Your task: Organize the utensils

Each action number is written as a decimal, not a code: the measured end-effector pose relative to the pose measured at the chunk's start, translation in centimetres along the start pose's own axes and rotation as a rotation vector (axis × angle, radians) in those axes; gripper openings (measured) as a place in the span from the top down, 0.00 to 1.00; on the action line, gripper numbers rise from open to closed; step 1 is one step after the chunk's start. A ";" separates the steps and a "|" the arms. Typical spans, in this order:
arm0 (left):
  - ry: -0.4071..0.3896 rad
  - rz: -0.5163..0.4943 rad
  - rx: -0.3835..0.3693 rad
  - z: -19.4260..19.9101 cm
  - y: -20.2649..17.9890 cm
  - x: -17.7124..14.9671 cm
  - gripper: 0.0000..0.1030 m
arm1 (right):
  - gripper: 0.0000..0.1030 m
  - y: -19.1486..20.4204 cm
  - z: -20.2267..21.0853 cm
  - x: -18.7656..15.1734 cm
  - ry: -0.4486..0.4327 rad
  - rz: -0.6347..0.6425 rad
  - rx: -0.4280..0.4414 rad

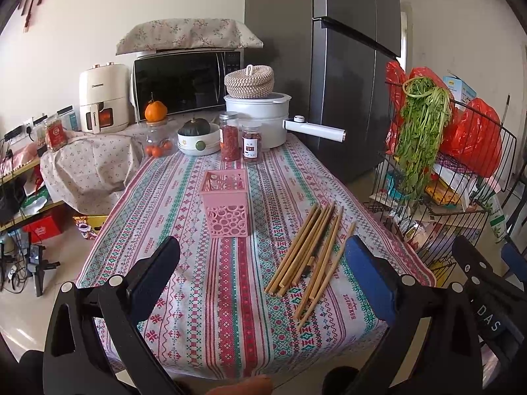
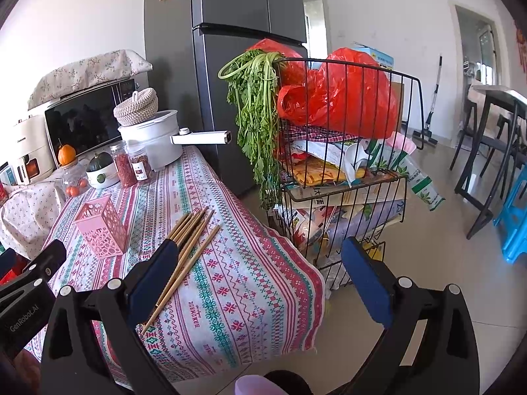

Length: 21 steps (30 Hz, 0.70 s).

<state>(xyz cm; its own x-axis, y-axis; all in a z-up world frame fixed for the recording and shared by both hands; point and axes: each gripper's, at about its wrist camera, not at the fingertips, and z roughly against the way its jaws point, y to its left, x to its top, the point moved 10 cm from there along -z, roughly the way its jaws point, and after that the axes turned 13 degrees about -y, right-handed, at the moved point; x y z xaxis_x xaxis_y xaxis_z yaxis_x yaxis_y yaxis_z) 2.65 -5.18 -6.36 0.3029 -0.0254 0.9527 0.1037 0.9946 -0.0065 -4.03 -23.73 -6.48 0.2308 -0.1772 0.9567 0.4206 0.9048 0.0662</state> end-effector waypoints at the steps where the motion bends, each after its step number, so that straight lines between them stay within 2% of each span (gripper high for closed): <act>1: 0.000 0.000 0.000 0.0 0.0 0.0 0.07 | 0.07 0.0 0.0 0.0 0.001 0.000 0.000; 21: 0.006 -0.003 0.006 -0.2 0.1 -0.3 0.07 | 0.07 0.0 -0.2 -0.5 0.013 0.003 0.002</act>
<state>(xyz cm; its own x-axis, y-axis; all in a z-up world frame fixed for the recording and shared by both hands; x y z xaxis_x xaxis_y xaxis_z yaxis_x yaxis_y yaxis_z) 2.74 -5.05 -6.69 0.3081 -0.0287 0.9509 0.0993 0.9951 -0.0022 -3.98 -23.68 -7.03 0.2430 -0.1798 0.9532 0.4184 0.9060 0.0642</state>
